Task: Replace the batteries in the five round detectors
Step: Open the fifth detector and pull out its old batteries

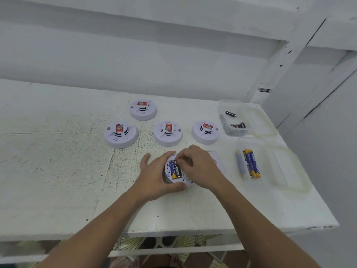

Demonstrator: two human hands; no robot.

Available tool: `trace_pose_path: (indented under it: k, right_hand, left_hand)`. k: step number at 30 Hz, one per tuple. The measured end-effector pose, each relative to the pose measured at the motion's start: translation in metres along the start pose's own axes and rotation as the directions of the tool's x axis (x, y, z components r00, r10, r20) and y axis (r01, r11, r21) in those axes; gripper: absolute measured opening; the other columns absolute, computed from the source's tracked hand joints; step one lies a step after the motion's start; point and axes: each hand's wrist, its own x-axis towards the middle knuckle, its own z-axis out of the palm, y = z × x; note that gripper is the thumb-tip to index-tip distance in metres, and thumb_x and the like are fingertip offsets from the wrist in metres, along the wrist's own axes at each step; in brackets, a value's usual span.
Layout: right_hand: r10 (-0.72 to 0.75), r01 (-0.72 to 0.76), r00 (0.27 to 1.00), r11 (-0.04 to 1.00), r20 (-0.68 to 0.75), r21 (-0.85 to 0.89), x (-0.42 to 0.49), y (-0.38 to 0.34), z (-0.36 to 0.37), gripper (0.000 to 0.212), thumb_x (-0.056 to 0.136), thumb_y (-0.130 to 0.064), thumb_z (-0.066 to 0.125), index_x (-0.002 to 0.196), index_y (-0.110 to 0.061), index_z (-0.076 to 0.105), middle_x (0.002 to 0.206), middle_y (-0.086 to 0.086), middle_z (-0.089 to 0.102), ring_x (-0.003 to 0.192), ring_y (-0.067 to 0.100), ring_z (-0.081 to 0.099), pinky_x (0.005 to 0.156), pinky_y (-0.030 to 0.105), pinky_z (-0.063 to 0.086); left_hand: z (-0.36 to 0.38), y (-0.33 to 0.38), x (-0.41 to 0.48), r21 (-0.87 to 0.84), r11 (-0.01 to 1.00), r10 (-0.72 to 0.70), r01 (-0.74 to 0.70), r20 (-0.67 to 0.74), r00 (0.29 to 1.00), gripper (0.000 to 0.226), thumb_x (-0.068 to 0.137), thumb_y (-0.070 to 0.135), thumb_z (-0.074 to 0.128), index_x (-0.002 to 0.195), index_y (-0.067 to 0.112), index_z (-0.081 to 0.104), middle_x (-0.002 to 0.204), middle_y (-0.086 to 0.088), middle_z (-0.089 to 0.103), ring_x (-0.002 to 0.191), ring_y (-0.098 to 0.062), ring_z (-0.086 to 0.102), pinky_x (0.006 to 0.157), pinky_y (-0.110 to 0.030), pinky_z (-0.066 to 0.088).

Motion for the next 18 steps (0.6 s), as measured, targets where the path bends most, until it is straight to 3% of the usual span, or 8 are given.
trace_pose_path:
  k: [3, 6, 12, 18]
  right_hand:
    - [-0.019, 0.018, 1.0, 0.997, -0.004, -0.07, 0.0, -0.003, 0.004, 0.015, 0.093, -0.023, 0.052, 0.1, -0.017, 0.064, 0.095, 0.0, 0.057, 0.087, 0.01, 0.053, 0.063, 0.01, 0.035]
    - [-0.027, 0.028, 1.0, 0.992, 0.006, -0.122, 0.003, -0.007, 0.005, 0.014, 0.093, -0.023, 0.05, 0.097, -0.016, 0.061, 0.096, 0.001, 0.057, 0.089, 0.014, 0.054, 0.069, 0.02, 0.041]
    - [-0.001, 0.016, 0.997, 0.981, 0.074, -0.192, 0.012, -0.01, 0.007, 0.01, 0.096, -0.024, 0.046, 0.089, -0.02, 0.051, 0.095, 0.001, 0.057, 0.086, 0.016, 0.052, 0.067, 0.023, 0.036]
    - [0.029, -0.017, 0.991, 0.996, 0.127, -0.092, 0.013, -0.011, 0.0, 0.012, 0.098, -0.024, 0.043, 0.091, -0.019, 0.051, 0.094, 0.0, 0.06, 0.082, 0.013, 0.055, 0.056, 0.018, 0.037]
  left_hand:
    - [0.001, -0.001, -0.001, 0.015, 1.0, 0.011, -0.01, -0.013, 1.0, 0.082, 0.058, 0.076, 0.064, 0.128, 0.042, 0.036, 0.106, 0.031, 0.059, 0.106, 0.014, 0.049, 0.112, -0.033, -0.003]
    - [0.002, -0.003, -0.001, 0.038, 0.999, 0.029, -0.028, -0.025, 0.999, 0.085, 0.059, 0.078, 0.061, 0.13, 0.037, 0.037, 0.107, 0.029, 0.058, 0.105, 0.012, 0.05, 0.113, -0.035, -0.002]
    - [0.0, -0.002, -0.002, 0.039, 0.998, 0.042, -0.041, -0.03, 0.999, 0.085, 0.059, 0.079, 0.057, 0.129, 0.034, 0.039, 0.107, 0.025, 0.061, 0.104, 0.009, 0.052, 0.112, -0.034, -0.001]
    - [0.001, -0.005, -0.003, 0.083, 0.996, 0.028, -0.028, 0.0, 1.0, 0.099, 0.059, 0.082, 0.053, 0.138, 0.024, 0.035, 0.111, 0.024, 0.059, 0.11, 0.004, 0.052, 0.115, -0.039, -0.003]
